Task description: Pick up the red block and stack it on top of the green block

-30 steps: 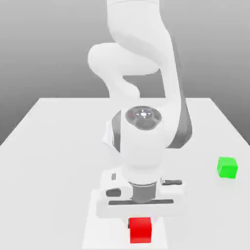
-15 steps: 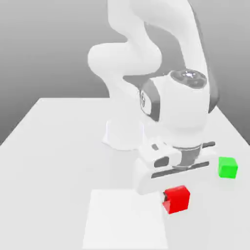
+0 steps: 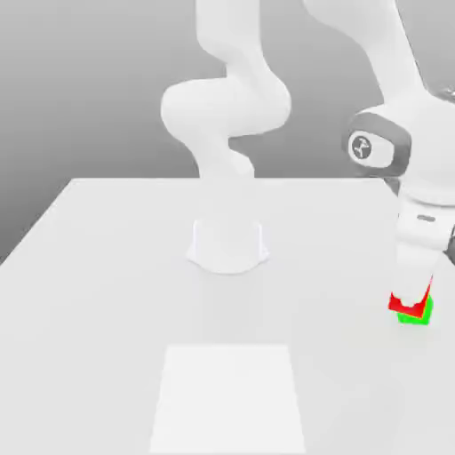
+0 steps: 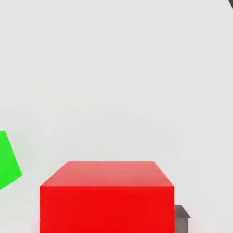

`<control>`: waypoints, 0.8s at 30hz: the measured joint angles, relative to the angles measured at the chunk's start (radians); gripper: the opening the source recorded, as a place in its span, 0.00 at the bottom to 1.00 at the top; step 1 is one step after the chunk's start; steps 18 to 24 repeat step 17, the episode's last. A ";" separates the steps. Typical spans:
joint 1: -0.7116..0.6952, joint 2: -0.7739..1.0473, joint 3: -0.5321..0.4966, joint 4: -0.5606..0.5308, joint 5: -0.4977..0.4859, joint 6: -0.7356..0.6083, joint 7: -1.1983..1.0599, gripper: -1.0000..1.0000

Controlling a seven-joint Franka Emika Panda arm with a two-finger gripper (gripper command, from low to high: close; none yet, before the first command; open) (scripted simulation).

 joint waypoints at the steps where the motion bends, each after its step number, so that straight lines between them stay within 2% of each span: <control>1: 0.023 -0.008 0.008 -0.006 0.009 -0.002 -0.025 0.00; 8: 0.164 -0.044 0.056 -0.046 0.063 0.005 -0.179 0.00; 13: 0.193 0.128 -0.008 -0.040 -0.122 0.157 -0.055 0.00; 14: 0.203 0.155 -0.025 -0.038 -0.155 0.180 -0.032 1.00; 24: 0.203 0.155 -0.025 -0.038 -0.155 0.180 -0.032 1.00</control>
